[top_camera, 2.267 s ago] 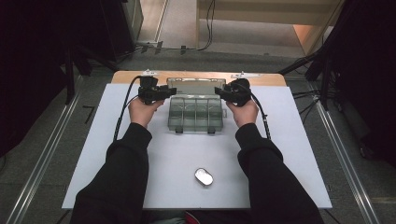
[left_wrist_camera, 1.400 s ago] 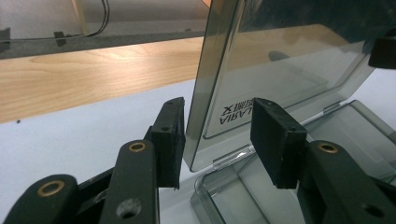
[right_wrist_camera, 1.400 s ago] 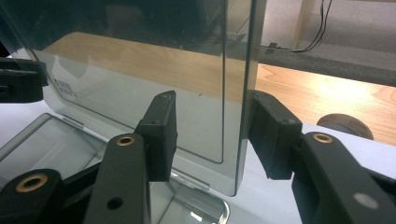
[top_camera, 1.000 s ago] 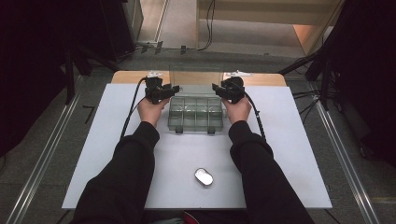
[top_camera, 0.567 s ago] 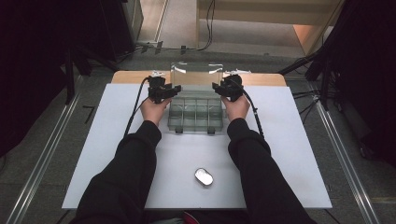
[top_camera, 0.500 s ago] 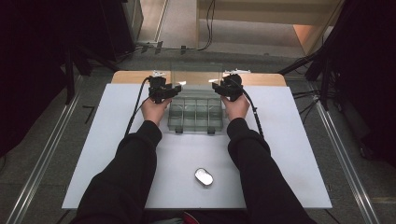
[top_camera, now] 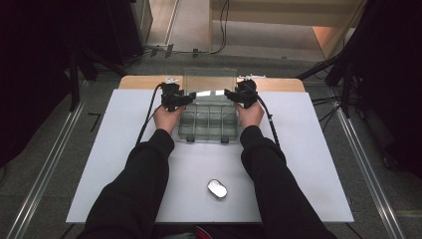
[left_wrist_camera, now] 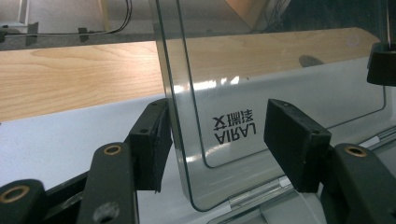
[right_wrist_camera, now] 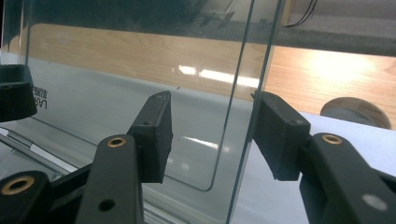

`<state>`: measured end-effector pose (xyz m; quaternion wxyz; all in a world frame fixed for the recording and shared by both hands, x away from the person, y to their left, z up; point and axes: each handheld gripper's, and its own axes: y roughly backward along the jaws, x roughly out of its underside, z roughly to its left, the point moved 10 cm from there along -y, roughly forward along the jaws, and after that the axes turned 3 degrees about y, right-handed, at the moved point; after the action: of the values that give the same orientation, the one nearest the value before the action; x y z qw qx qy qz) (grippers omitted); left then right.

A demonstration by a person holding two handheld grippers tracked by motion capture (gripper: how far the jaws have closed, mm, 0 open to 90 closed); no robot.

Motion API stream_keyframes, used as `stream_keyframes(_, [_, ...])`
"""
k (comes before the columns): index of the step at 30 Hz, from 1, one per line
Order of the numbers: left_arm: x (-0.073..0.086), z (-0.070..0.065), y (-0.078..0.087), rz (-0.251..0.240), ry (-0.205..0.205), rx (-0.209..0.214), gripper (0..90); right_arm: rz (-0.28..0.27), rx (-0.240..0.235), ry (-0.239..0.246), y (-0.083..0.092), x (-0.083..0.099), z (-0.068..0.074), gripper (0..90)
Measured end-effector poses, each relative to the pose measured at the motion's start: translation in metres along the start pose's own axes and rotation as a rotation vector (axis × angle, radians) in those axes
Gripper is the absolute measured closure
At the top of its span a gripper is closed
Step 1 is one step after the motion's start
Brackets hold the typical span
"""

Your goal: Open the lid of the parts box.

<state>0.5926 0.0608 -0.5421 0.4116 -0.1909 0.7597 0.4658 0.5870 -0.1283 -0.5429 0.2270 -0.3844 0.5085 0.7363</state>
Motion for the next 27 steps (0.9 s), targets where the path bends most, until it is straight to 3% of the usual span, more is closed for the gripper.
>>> stream_keyframes(21, [0.006,0.003,-0.006,0.029,0.034,-0.005,40.3,0.036,-0.006,-0.010,-0.013,0.005,0.001,37.0])
stream_keyframes(27, [0.009,0.004,-0.008,0.040,0.026,-0.012,38.9,0.052,-0.004,-0.006,-0.016,0.008,0.000,34.5])
